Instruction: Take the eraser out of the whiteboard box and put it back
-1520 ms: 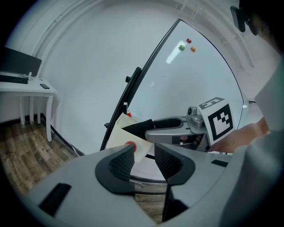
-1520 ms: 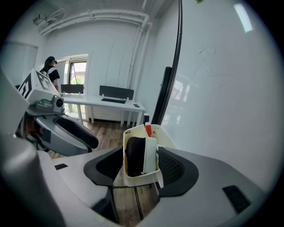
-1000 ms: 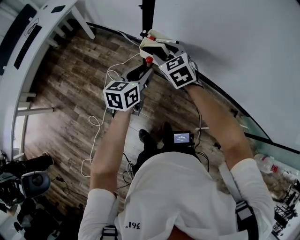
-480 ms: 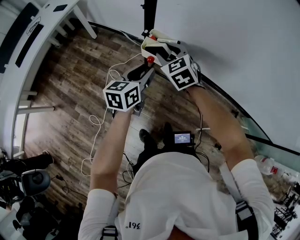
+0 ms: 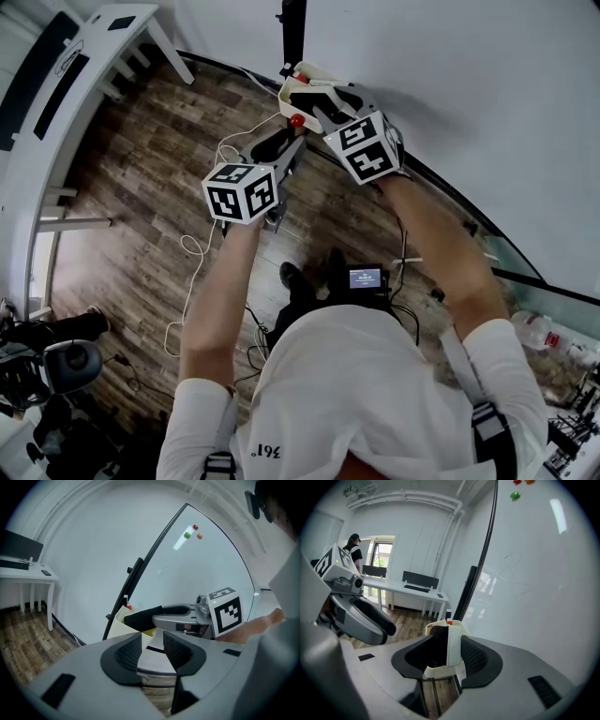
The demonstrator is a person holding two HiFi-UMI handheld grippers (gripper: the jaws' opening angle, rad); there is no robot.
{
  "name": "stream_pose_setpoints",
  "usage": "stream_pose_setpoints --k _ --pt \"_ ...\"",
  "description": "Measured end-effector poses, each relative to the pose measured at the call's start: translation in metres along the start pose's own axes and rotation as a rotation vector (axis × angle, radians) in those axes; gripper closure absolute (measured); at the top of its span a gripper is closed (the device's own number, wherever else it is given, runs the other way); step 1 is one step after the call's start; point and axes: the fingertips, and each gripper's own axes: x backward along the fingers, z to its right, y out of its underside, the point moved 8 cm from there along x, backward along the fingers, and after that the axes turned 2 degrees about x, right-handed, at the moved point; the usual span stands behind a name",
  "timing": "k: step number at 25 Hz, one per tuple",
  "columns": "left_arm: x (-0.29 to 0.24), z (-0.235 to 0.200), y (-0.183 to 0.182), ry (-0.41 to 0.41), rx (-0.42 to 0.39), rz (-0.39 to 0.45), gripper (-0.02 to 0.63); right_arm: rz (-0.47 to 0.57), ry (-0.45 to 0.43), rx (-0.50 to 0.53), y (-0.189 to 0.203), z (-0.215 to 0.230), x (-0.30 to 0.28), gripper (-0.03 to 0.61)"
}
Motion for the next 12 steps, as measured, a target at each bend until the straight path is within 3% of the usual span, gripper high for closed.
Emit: stream_pose_setpoints --k 12 --pt "0.02 0.018 -0.015 -0.013 -0.049 0.029 0.465 0.079 0.025 -0.034 -0.011 0.004 0.037 0.382"
